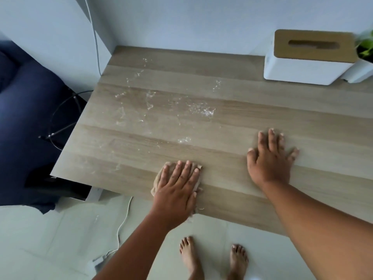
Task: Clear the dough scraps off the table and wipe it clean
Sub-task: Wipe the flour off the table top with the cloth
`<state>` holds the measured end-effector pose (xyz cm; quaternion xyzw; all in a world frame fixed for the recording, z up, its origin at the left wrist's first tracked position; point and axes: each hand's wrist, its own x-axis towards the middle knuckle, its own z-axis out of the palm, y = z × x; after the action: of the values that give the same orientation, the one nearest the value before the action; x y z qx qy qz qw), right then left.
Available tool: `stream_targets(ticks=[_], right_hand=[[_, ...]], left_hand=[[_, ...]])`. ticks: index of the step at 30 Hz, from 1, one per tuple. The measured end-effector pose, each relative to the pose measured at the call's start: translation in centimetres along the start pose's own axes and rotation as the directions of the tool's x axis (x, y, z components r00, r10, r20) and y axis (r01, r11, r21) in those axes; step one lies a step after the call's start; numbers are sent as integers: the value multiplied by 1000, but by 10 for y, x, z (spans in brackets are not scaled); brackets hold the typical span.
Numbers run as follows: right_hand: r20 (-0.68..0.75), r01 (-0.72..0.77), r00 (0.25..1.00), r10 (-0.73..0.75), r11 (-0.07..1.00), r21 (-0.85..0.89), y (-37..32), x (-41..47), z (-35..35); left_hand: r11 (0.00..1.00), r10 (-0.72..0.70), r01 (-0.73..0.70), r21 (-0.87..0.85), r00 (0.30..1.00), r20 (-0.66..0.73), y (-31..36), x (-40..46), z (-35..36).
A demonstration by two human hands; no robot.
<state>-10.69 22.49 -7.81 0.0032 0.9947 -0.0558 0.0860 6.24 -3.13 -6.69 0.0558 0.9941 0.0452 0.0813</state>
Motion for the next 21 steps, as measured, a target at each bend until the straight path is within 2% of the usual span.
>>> stream_targets(ticks=[2,5,8,12,15,18,21], right_hand=[[-11,-5,1000,5,1000,-2,-1,1,0],[-9,-7,1000,7,1000,-17,-2,1,0],[-9,-9,1000,8,999,-31,-1,4,2],[-23,-8,1000,7,999,-37,0,4,4],[-28,-9,1000,8,999,-35,0,4,4],[-26,-10,1000,9,999,-32,0,3,3],[-20,-7,1000,7,999,-33,1,4,2]], left_hand=[[986,-163,164,-29,986,24,-27,4,-5],[910,-408,412,-46,910,81,-51,36,-12],[888,-449,455,-64,890,82,-47,76,-16],[958,-278,280,-62,959,50,-24,105,-18],[998,-21,21,-57,1000,-3,-9,104,-16],[970,239,-240,-33,971,-33,-20,87,-10],[951,308,-308,-3,951,-41,-53,70,-7]])
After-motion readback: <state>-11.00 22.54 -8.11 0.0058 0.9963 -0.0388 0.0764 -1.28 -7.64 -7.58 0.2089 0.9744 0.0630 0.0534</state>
